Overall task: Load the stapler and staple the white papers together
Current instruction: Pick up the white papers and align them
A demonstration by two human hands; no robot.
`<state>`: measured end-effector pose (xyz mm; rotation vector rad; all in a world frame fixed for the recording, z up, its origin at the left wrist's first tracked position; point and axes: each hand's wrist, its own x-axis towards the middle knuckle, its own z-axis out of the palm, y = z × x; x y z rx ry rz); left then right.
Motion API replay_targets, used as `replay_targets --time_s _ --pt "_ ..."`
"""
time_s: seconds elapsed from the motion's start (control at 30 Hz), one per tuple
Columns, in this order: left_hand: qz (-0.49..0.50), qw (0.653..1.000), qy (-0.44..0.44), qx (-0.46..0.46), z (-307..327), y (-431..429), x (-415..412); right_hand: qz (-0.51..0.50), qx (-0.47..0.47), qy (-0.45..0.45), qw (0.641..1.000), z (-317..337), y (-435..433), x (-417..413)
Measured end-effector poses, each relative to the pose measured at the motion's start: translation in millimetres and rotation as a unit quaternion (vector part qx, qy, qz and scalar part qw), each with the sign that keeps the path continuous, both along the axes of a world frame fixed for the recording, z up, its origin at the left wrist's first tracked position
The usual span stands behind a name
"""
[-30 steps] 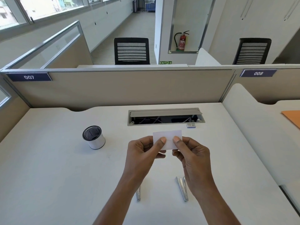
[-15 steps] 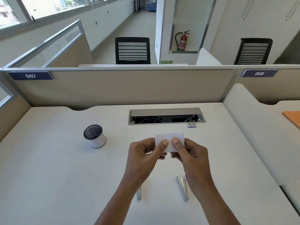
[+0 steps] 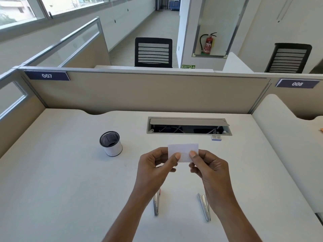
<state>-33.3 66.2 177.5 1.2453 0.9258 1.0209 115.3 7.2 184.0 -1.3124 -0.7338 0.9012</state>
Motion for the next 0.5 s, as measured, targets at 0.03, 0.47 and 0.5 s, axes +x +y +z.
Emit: replay_targets --time_s 0.03,0.47,0.5 --pt "0.008 1.0 -0.006 -0.004 -1.7 2.9 -3.6 -0.001 -0.002 -0.011 1.0 -0.9 2.3 -0.3" --pt "0.171 0.982 0.076 0.039 -58.3 59.2 -57.5 0.005 0.04 -0.127 0.991 -8.8 52.4 -13.6" --pt "0.199 0.973 0.106 0.049 -70.0 65.4 -63.2 0.008 0.042 -0.128 0.991 -10.0 58.1 -15.6"
